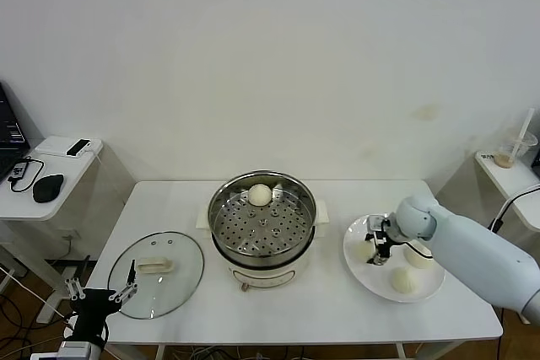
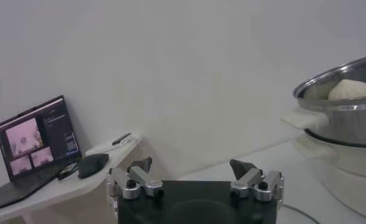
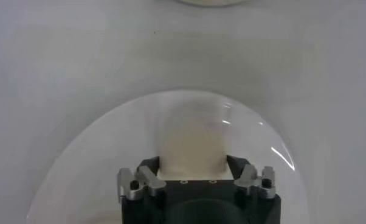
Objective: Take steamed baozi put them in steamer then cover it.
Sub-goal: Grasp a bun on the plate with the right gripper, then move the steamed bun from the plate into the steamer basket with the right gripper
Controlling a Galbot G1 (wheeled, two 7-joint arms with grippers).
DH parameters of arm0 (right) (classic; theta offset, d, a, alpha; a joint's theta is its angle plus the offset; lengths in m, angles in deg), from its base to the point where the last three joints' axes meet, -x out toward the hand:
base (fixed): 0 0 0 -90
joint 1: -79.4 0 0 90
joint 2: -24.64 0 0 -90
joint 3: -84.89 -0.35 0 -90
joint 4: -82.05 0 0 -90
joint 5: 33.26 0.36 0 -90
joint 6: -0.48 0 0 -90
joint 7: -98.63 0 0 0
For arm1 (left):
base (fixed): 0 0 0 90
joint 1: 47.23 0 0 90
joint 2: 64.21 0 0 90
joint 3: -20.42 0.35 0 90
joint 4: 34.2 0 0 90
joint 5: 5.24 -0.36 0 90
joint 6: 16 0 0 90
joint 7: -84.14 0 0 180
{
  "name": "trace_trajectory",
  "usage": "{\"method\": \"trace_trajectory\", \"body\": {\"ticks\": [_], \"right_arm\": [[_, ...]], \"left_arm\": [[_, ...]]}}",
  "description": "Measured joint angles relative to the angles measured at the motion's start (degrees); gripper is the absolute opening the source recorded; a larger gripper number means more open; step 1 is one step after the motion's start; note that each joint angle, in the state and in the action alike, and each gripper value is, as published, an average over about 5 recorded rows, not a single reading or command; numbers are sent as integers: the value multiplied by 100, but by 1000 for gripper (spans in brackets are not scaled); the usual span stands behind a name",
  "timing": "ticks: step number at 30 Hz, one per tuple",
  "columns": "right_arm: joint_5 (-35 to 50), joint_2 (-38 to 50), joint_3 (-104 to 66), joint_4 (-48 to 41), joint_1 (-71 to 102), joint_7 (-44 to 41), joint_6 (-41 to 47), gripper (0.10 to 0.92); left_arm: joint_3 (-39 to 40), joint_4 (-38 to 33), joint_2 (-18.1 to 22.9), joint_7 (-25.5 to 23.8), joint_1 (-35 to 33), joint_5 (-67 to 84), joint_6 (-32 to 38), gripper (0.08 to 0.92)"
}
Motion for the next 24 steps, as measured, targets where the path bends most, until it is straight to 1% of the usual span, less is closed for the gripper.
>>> {"method": "trace_trajectory", "body": {"ticks": [7, 13, 19, 24], "right_arm": [[89, 173, 119, 121, -250, -211, -12, 619], [340, 465, 420, 397, -809, -306, 58, 622], [789, 659, 883, 758, -1732, -313, 172, 628], [1294, 584, 1374, 1039, -2655, -249, 338, 633]], "left_arm": [[-24, -39, -28, 1, -30, 5, 0, 823], [-12, -69, -66, -1, -2, 20, -1, 823], [23, -90, -102, -1, 21, 33, -1, 823], [23, -99, -136, -1, 44, 61, -1, 823]]}}
